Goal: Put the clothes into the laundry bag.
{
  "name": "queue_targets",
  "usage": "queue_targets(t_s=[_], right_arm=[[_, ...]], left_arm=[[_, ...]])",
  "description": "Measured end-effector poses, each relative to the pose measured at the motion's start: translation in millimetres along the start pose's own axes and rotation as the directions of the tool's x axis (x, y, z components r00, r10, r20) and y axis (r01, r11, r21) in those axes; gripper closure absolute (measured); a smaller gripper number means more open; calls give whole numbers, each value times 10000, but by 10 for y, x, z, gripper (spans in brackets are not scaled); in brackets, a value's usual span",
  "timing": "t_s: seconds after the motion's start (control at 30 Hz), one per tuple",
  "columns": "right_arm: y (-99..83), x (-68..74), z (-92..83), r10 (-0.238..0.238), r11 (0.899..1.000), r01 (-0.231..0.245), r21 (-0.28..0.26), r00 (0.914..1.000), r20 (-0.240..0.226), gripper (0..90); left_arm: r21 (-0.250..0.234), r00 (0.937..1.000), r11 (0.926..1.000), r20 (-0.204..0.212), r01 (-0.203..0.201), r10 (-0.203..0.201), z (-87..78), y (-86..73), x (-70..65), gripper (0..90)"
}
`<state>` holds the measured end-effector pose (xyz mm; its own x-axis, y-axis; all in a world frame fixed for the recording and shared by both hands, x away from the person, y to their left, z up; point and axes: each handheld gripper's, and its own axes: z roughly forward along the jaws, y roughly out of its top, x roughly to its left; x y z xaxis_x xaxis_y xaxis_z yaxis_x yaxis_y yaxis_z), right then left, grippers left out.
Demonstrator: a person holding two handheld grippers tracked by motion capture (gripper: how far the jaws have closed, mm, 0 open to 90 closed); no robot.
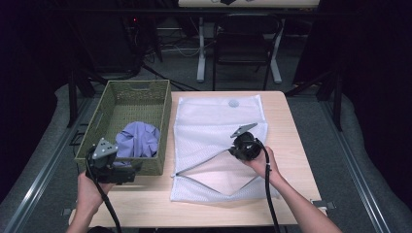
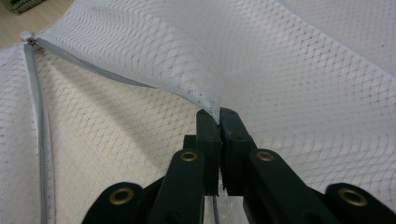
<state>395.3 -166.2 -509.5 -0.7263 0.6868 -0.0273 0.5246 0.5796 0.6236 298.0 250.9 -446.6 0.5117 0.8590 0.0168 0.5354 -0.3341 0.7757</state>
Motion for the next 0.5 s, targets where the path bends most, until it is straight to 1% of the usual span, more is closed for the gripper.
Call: queue_targets(t_s=[0.03,0.07,0.13,0.2,0.27,0.3,0.33,0.37,0.4,0.43,0.5], right_arm=[[-2,0,1,27,10000,-27,13,10000,-11,880],[-4,-1,2,7,10000,-7,22,10000,-5,880],[-8,-2,4,21,10000,-21,49,10000,-1,880],[-8,-1,1,-6,10000,6,43,10000,13,880],[-8,1,-1,-25,10000,24,33,10000,28,880],[-8,-2,-1,-42,10000,42,16,10000,32,880],[-9,-3,0,-19,10000,19,20,10000,3,880],[-11,-6,1,-18,10000,19,-15,10000,9,880],[-11,-6,1,-18,10000,19,-15,10000,9,880],[-12,-3,2,-35,10000,35,-11,10000,21,880],[-13,-2,0,-74,10000,74,-48,10000,22,880]], left_arm=[[0,10000,10000,0,0,0,0,0,0,13],[20,9998,9999,141,-125,125,20,72,78,3],[21,9995,9998,227,-205,204,40,138,152,3],[135,9988,9995,394,-295,290,73,198,214,3],[316,9968,9981,631,-520,500,113,252,274,2],[536,9936,9958,901,-736,686,137,282,304,1],[692,9916,9927,896,-991,928,164,309,328,1],[802,9876,9886,1022,-1276,1192,186,337,359,0],[802,9876,9886,1022,-1276,1192,186,337,359,0],[1049,9799,9804,1283,-1667,1529,230,397,434,0],[1195,9690,9698,1530,-2128,1938,271,452,508,0]])
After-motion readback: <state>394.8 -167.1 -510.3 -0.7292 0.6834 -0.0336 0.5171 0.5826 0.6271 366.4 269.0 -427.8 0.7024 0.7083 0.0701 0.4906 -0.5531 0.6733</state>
